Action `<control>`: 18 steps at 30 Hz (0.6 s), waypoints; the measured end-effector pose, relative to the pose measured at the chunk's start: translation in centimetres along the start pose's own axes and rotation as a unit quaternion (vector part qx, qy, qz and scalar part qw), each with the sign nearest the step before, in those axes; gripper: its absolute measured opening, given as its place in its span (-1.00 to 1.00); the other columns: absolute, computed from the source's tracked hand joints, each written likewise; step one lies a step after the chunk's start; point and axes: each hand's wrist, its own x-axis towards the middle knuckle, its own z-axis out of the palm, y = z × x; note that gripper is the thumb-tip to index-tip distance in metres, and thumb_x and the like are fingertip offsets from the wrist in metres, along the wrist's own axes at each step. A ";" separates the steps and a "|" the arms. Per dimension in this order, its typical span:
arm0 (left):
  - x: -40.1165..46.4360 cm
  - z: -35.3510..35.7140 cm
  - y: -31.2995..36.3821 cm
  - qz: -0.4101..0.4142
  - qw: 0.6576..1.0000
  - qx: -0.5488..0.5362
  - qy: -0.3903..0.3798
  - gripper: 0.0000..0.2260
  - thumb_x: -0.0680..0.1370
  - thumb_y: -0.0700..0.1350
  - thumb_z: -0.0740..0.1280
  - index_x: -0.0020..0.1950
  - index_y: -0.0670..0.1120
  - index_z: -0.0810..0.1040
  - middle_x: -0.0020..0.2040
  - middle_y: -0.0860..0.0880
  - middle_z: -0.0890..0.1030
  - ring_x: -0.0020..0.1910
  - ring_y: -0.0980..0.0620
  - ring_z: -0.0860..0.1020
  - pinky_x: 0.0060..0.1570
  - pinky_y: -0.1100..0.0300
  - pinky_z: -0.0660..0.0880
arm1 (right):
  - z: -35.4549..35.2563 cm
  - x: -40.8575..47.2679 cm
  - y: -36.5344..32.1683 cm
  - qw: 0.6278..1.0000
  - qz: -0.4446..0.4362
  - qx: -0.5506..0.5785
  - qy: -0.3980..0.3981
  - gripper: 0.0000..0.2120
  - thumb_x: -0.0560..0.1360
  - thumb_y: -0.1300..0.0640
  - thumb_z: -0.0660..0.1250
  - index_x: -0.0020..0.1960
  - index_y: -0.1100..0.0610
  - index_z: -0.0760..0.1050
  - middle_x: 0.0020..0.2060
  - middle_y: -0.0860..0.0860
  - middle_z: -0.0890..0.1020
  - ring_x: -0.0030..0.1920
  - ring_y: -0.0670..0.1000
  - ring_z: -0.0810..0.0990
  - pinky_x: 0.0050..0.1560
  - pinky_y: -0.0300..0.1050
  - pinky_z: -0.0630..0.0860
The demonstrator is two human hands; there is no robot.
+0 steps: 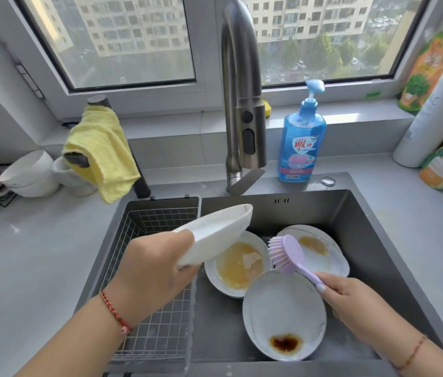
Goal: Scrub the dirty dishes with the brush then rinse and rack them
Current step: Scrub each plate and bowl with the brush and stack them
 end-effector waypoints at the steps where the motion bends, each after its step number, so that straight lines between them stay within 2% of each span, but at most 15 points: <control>1: -0.1 0.2 -0.6 0.015 1.000 0.016 0.007 -0.65 0.15 -0.25 0.64 -0.38 -0.12 0.45 -0.50 -0.01 0.47 -0.57 0.04 0.43 -0.48 0.46 0.24 | -0.1 0.0 0.0 1.000 0.001 0.003 0.002 -0.64 0.61 0.08 0.14 0.02 -0.44 0.43 -0.60 -0.17 0.39 -0.52 -0.16 0.28 -0.44 -0.26 0.20; 4: -0.6 1.7 -2.7 0.041 0.998 0.044 0.016 -0.85 0.34 -0.20 0.47 -0.37 -0.12 0.52 -0.47 -0.03 0.52 -0.53 -0.04 0.51 -0.56 0.26 0.45 | -0.2 0.1 -0.3 1.000 0.007 0.014 0.008 -0.67 0.61 0.07 0.16 0.00 -0.42 0.42 -0.61 -0.18 0.39 -0.53 -0.16 0.29 -0.41 -0.26 0.20; 7: -0.5 3.7 -4.9 0.055 0.997 0.049 0.003 -0.84 0.29 -0.29 0.50 -0.34 -0.11 0.55 -0.45 -0.01 0.53 -0.51 -0.04 0.51 -0.57 0.16 0.47 | -0.3 0.0 -0.6 1.000 0.011 0.011 0.016 -0.68 0.62 0.07 0.16 0.03 -0.41 0.40 -0.62 -0.25 0.43 -0.56 -0.20 0.33 -0.45 -0.34 0.18; 10: 0.0 5.7 -6.7 0.064 0.996 0.062 -0.014 -0.73 0.19 -0.39 0.56 -0.34 -0.11 0.55 -0.46 -0.02 0.51 -0.53 -0.04 0.49 -0.58 0.17 0.45 | -0.2 0.2 -0.7 1.000 0.020 0.006 0.022 -0.68 0.61 0.08 0.17 0.07 -0.40 0.41 -0.59 -0.34 0.45 -0.51 -0.24 0.36 -0.45 -0.38 0.21; 13: 0.9 7.3 -8.0 0.084 0.994 0.066 -0.022 -0.69 0.18 -0.44 0.50 -0.32 -0.10 0.50 -0.47 -0.01 0.47 -0.54 -0.03 0.43 -0.57 0.21 0.36 | -0.1 0.4 -0.8 0.999 0.026 0.010 0.024 -0.70 0.61 0.07 0.18 0.10 -0.37 0.44 -0.57 -0.37 0.45 -0.47 -0.24 0.37 -0.43 -0.39 0.24; 16: 1.7 8.5 -9.1 0.100 0.992 0.075 -0.033 -0.75 0.23 -0.42 0.45 -0.30 -0.11 0.51 -0.47 -0.03 0.47 -0.54 -0.02 0.42 -0.53 0.26 0.30 | -0.1 0.7 -0.8 0.999 0.027 0.008 0.017 -0.67 0.61 0.07 0.17 0.06 -0.41 0.42 -0.55 -0.34 0.47 -0.51 -0.24 0.40 -0.44 -0.41 0.24; 18: 2.0 9.2 -9.9 0.101 0.991 0.073 -0.046 -0.77 0.26 -0.38 0.49 -0.27 -0.12 0.54 -0.45 -0.04 0.50 -0.52 -0.02 0.45 -0.52 0.25 0.34 | -0.1 0.9 -0.7 0.999 0.033 0.013 0.018 -0.65 0.61 0.06 0.18 0.04 -0.45 0.43 -0.54 -0.27 0.49 -0.54 -0.20 0.38 -0.45 -0.36 0.26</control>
